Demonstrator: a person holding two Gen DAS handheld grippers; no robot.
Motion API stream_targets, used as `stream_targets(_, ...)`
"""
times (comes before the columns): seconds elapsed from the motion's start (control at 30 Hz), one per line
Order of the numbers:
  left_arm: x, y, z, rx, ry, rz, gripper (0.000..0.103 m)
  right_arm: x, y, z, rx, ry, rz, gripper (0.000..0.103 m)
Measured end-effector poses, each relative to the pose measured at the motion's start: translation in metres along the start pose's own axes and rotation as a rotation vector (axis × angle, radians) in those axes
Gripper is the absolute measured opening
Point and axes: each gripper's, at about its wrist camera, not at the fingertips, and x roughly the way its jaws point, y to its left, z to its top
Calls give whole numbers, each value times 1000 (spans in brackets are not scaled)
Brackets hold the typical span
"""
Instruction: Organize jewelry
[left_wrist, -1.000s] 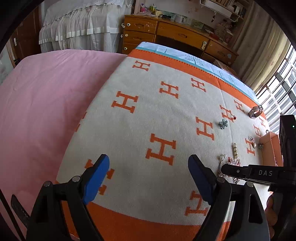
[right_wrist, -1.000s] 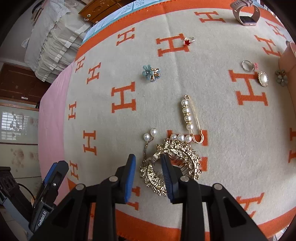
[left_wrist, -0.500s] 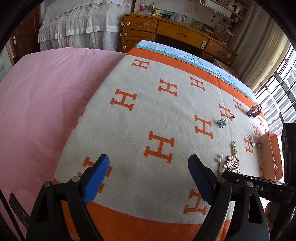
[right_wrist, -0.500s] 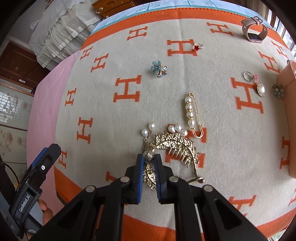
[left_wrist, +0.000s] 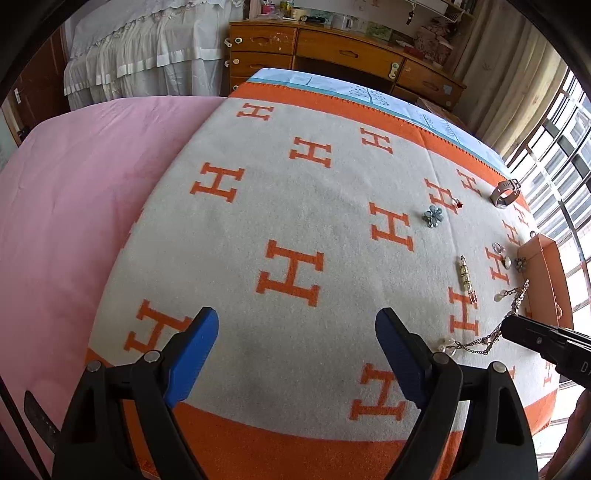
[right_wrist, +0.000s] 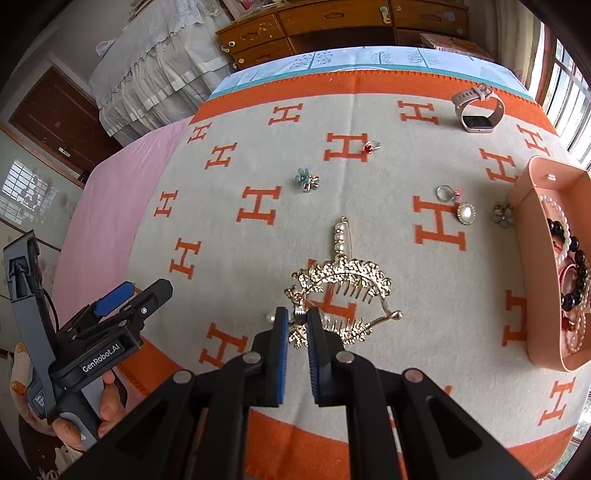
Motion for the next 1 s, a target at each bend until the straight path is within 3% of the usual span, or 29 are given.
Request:
stream_targets(0.47,11,-39,7,59,28,21,86,-27,-46,-4,7,-91,14,10)
stream_targets(0.73,25,-73,33,110,48,13,86,-43,-74,-3,11,-166,27,9)
stream_targets(0.9,35,-98,55,162,39,29,86,-45,-86,-3,-4,-176,51,9)
stream_targets(1.0,40,-112,60,194,68,0,86,-46,-92,-3,-7,-180,61,9)
